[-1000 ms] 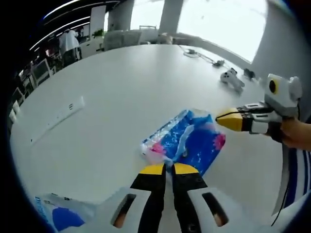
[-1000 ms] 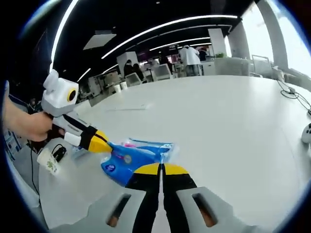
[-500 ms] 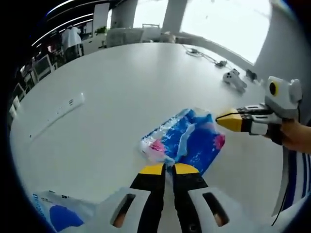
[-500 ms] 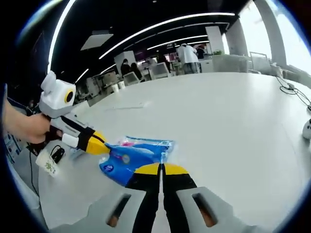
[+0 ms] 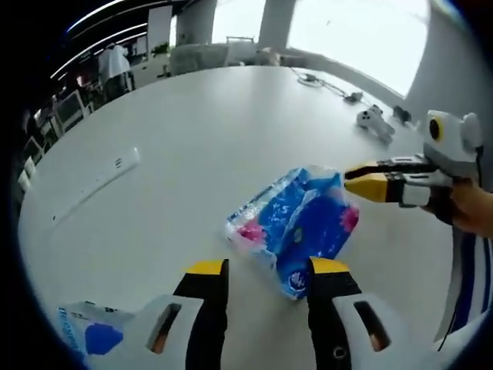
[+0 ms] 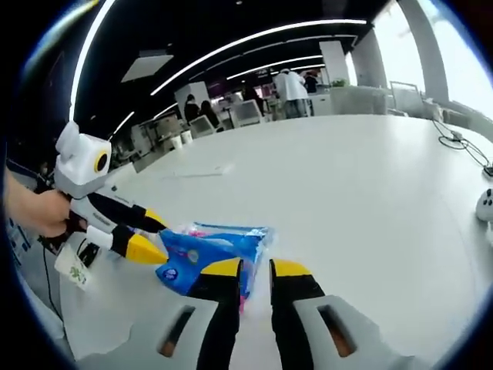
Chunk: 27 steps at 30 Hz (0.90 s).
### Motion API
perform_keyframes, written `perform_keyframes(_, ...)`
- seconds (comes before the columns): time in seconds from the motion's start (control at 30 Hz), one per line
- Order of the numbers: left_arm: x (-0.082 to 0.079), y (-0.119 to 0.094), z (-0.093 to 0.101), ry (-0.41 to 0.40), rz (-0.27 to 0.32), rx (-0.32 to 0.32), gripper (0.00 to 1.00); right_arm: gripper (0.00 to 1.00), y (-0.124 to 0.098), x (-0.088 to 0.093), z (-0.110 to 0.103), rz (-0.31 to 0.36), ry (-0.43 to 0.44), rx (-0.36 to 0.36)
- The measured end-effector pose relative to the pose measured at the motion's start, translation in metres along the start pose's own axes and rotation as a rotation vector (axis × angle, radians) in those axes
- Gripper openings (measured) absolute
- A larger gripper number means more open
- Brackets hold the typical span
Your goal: Arrange the tabletop items into an orderly group along one side of the table until the central work area is clear of visible clutter.
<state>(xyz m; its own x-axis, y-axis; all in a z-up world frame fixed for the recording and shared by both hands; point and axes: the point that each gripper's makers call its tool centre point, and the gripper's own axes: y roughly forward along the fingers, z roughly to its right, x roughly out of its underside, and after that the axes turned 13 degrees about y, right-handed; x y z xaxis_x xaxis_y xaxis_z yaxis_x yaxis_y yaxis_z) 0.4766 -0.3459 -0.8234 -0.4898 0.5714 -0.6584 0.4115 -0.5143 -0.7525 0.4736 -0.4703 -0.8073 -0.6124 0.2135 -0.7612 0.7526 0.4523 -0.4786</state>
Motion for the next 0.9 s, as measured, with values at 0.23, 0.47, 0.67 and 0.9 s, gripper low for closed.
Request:
perform_keyframes(0.23,0.001,-0.007,-0.015,-0.010,-0.003,-0.083,0.89,0.56,-0.001,-0.001,0.007,0.008,0.020,0.081)
perform_keyframes(0.47,0.005,-0.024,-0.029,-0.035,-0.006,-0.114,0.96,0.75,-0.001,-0.003,0.004,0.016,0.031,0.113)
perform_keyframes(0.67,0.005,-0.037,-0.035,-0.027,0.004,-0.131,0.95,0.74,0.001,-0.009,-0.006,0.018,0.020,0.104)
perform_keyframes(0.9,0.008,-0.050,-0.038,-0.023,0.007,-0.135,0.93,0.72,-0.001,-0.012,-0.017,0.031,0.010,0.094)
